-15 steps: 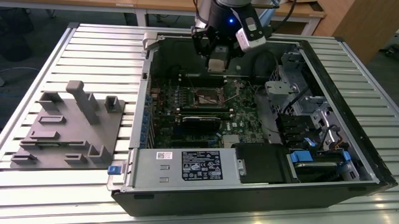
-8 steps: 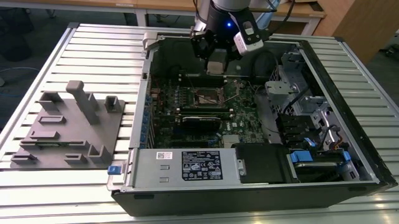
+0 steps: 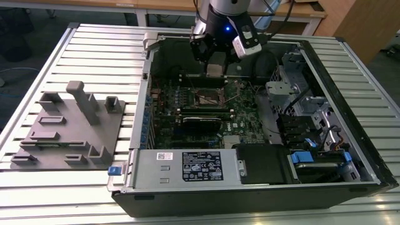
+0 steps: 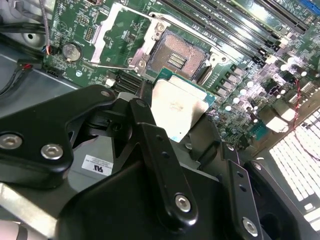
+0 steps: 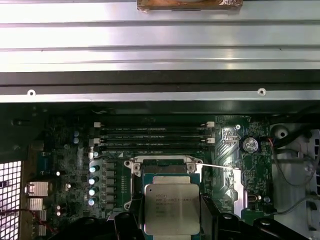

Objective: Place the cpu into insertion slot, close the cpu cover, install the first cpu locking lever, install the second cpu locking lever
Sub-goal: 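Place the cpu into insertion slot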

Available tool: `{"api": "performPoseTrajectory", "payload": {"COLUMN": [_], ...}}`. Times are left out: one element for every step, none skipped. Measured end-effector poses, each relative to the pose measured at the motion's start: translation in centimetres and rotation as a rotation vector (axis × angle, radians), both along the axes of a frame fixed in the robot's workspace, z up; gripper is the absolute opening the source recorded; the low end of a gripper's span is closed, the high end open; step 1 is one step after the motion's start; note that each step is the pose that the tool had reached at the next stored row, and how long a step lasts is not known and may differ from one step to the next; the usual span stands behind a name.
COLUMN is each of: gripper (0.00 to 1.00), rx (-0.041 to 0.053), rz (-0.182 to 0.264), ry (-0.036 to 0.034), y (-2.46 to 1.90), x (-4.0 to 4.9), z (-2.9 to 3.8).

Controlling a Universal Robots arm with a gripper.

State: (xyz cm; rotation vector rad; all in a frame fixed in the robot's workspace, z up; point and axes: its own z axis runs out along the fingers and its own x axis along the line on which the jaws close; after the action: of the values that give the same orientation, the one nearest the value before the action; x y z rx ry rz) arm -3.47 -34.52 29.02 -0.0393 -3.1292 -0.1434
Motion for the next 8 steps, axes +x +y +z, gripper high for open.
{"api": "performPoseTrajectory", "payload": {"gripper": [0.54, 0.54, 0.54, 0.54, 0.54, 0.54, 0.54, 0.54], "rx": [0.0000, 0.0000, -0.0001, -0.0001, -0.0001, -0.0001, -0.0001, -0.0001], "rz": [0.000, 0.000, 0.000, 0.000, 0.000, 0.000, 0.000, 0.000], "ry": [-0.0002, -0.0005, -0.0008, -0.0010, -0.0012, -0.0015, -0.0018, -0.0020], "y": [0.00, 0.00, 0.00, 0.00, 0.00, 0.00, 0.00, 0.00], "x": [-0.03, -0.05, -0.08, -0.11, -0.15, -0.18, -0.22, -0.26], "z": [-0.16, -0.30, -0.41, -0.51, -0.60, -0.69, -0.78, -0.89]}}
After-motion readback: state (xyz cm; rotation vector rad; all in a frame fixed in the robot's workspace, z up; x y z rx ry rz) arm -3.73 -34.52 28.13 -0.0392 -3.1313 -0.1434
